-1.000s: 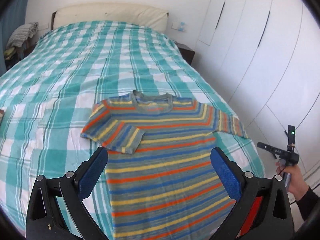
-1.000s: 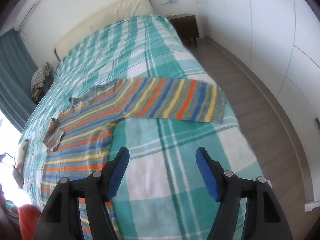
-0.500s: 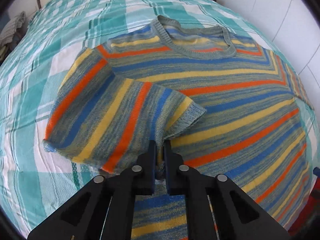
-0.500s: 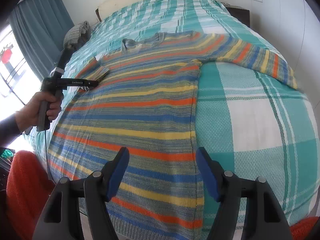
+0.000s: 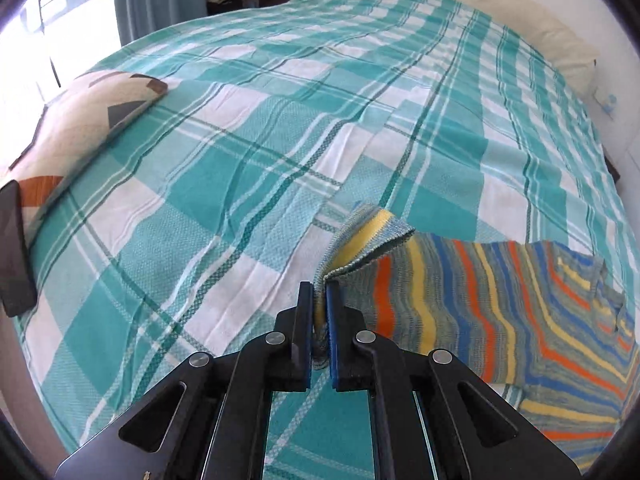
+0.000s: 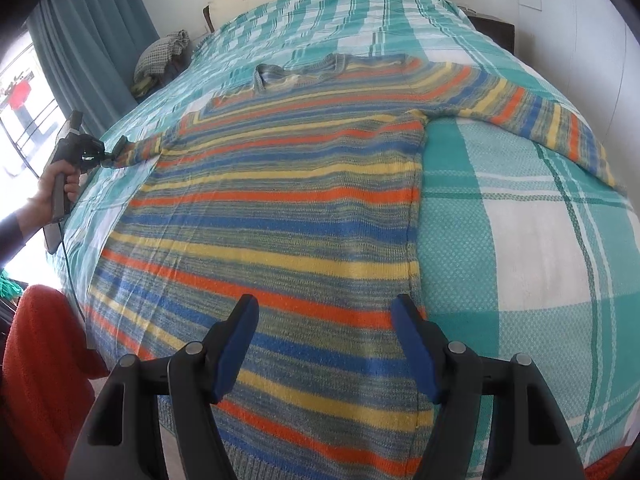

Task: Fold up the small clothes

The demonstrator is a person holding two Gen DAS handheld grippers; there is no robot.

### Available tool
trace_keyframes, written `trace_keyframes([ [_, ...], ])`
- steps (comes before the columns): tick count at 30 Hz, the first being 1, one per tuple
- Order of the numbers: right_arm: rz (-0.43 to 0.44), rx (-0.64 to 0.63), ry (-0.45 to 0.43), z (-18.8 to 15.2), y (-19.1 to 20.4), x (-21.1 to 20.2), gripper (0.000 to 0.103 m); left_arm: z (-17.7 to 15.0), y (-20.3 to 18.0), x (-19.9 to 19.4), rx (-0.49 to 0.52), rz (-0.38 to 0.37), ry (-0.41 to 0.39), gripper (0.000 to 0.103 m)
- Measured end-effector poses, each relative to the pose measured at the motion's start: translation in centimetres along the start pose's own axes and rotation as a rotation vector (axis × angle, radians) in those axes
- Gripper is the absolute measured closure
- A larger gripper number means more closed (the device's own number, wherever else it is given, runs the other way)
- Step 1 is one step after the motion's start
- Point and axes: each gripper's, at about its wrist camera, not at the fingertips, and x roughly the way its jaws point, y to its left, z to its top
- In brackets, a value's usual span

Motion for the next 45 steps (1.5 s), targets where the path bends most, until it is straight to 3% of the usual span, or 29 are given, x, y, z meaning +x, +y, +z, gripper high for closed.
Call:
trace_keyframes([
  [7, -0.013, -0.016, 0.032, -0.4, 0.2, 1.0, 0.034, -2.0, 1.6, 2.6, -0.050, 0.023, 0.064, 0.099],
  [13, -0.026, -0.028, 0.042, -0.6, 0.3, 1.4, 0.034, -1.8, 3.9, 3.4, -0.152, -0.080, 0.092, 0.098],
  [17, -0.028, -0.026, 0.046, -0.6, 0.4, 1.6, 0.034, -1.6, 4.6, 3.3, -0.124, -0.028, 0.080, 0.100],
  [20, -0.032, -0.030, 0.047, -0.6, 0.5, 1.7, 0.033, -1.7, 5.8, 3.6, -0.167, -0.072, 0.098, 0.099],
  [23, -0.030, -0.028, 0.046, -0.7, 0.5, 1.7, 0.033, -2.1, 5.5, 2.2, -0.139, -0.034, 0.063, 0.095],
  [25, -0.028, -0.023, 0.046, -0.6, 0.5, 1.8, 0.033, -2.7, 6.3, 1.3, -0.168, -0.013, 0.051, 0.080],
  [26, -0.027, -0.022, 0.047, -0.6, 0.5, 1.8, 0.033, -3.1, 7.0, 0.7, -0.189, 0.008, 0.042, 0.064],
  [27, -0.027, -0.022, 0.046, -0.6, 0.5, 1.8, 0.033, -3.7, 7.5, 0.1, -0.204, 0.027, 0.026, 0.054],
  [28, -0.027, -0.021, 0.045, -0.6, 0.5, 1.7, 0.033, -4.3, 7.7, -0.8, -0.207, 0.026, 0.006, 0.051],
  [30, -0.027, -0.021, 0.044, -0.6, 0.6, 1.7, 0.033, -5.7, 7.0, -2.4, -0.160, -0.017, -0.025, 0.040],
  [33, -0.031, -0.025, 0.043, -0.7, 0.7, 1.8, 0.030, -8.3, 3.2, -4.4, 0.027, -0.143, -0.046, 0.023],
  [36, -0.049, -0.042, 0.042, -0.9, 1.2, 2.0, 0.025, -10.7, -1.7, -5.2, 0.245, -0.223, -0.047, 0.016],
  [38, -0.061, -0.058, 0.041, -1.0, 1.5, 2.2, 0.023, -11.4, -4.0, -4.7, 0.319, -0.239, -0.053, 0.012],
  [43, -0.075, -0.070, 0.038, -1.2, 1.7, 2.3, 0.022, -11.2, -5.6, -0.4, 0.363, -0.183, -0.007, 0.000],
  [45, -0.074, -0.067, 0.038, -1.3, 1.7, 2.3, 0.022, -11.4, -5.4, -0.2, 0.367, -0.176, -0.056, 0.000],
])
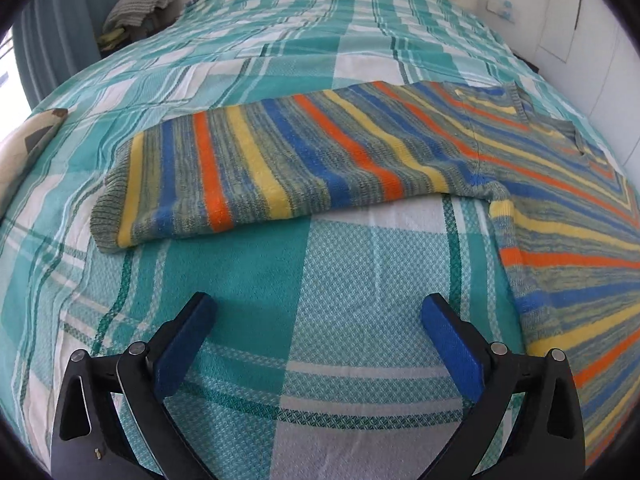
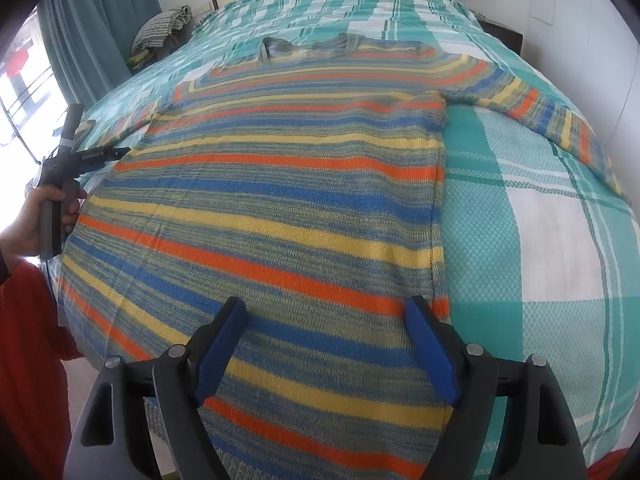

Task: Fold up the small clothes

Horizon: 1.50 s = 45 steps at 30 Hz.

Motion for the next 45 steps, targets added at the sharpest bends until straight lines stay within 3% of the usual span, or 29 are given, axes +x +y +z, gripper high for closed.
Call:
trace_keyframes([
  [4, -0.001, -0.002, 0.000, -0.10, 0.12, -0.08, 0.022, -0.59, 0.34, -0.18, -0.017, -0.020, -0.034, 0.000],
  [45, 0.022, 0.024, 0.002, -0.42, -0.06, -0.40, 0.018, -0.50, -0.02, -0.07, -0.009, -0.010, -0.032, 0.000],
])
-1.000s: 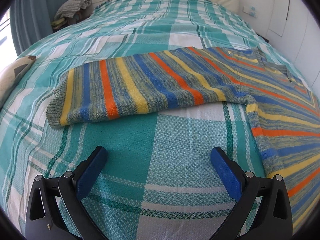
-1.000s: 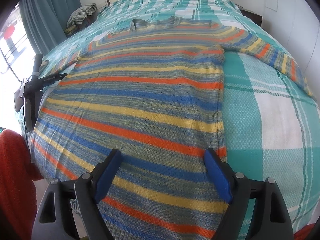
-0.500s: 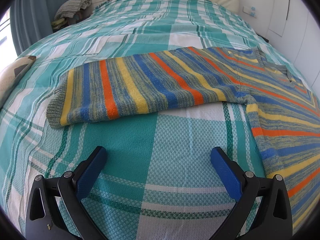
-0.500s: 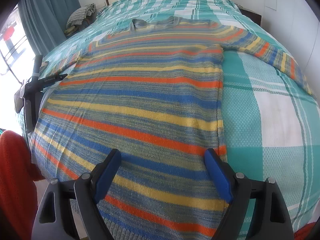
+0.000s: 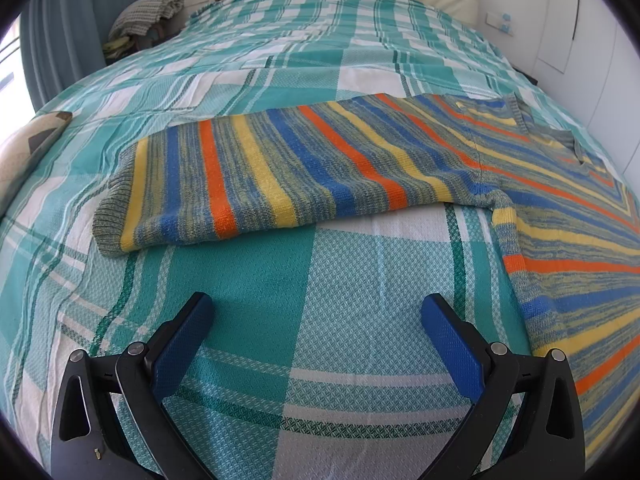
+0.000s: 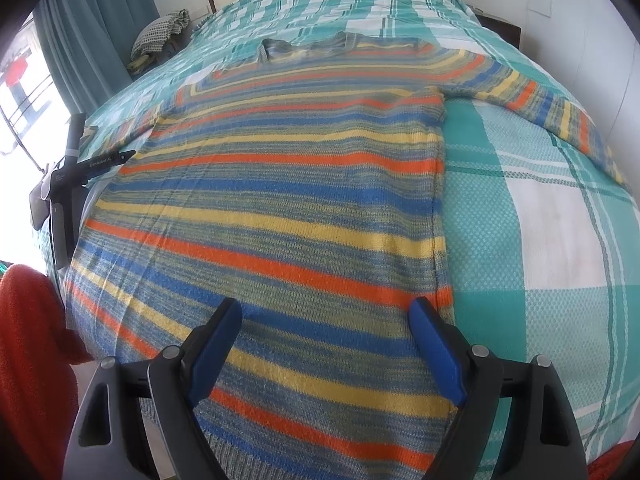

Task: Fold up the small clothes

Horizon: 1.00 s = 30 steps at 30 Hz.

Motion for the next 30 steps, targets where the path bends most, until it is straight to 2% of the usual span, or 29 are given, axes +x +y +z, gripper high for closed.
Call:
trace_keyframes([
  [30, -0.015, -0.028, 0.001, -0.18, 0.48, 0.20, 0.014, 0.01, 0.07, 0.04, 0.000, 0.000, 0.000, 0.000],
])
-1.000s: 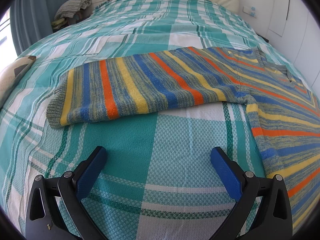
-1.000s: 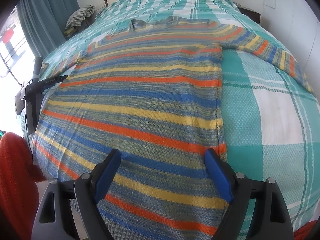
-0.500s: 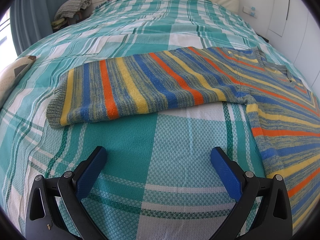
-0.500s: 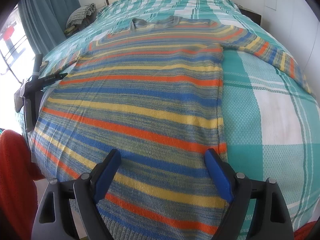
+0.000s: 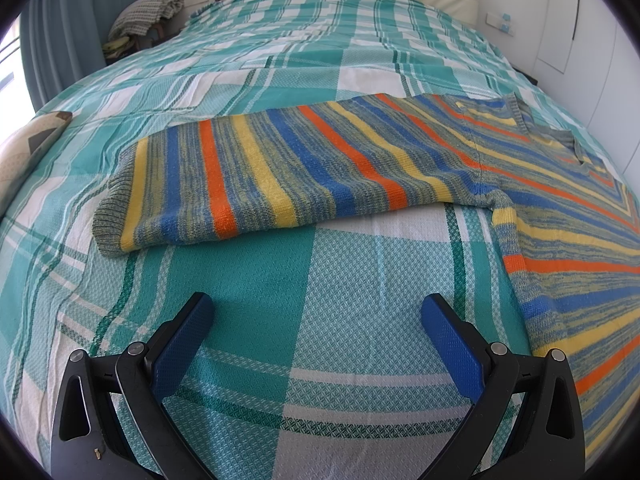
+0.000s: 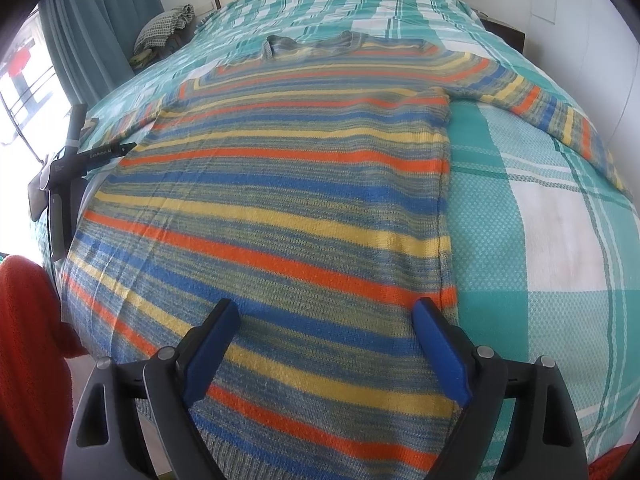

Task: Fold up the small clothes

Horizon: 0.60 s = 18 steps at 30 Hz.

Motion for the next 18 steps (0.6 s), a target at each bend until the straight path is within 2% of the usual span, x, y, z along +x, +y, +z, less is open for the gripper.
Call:
trace_keyframes([
  [18, -0.007, -0.017, 0.000, -0.11, 0.28, 0.10, 0.011, -0.01, -0.02, 0.00, 0.000, 0.000, 0.000, 0.000],
])
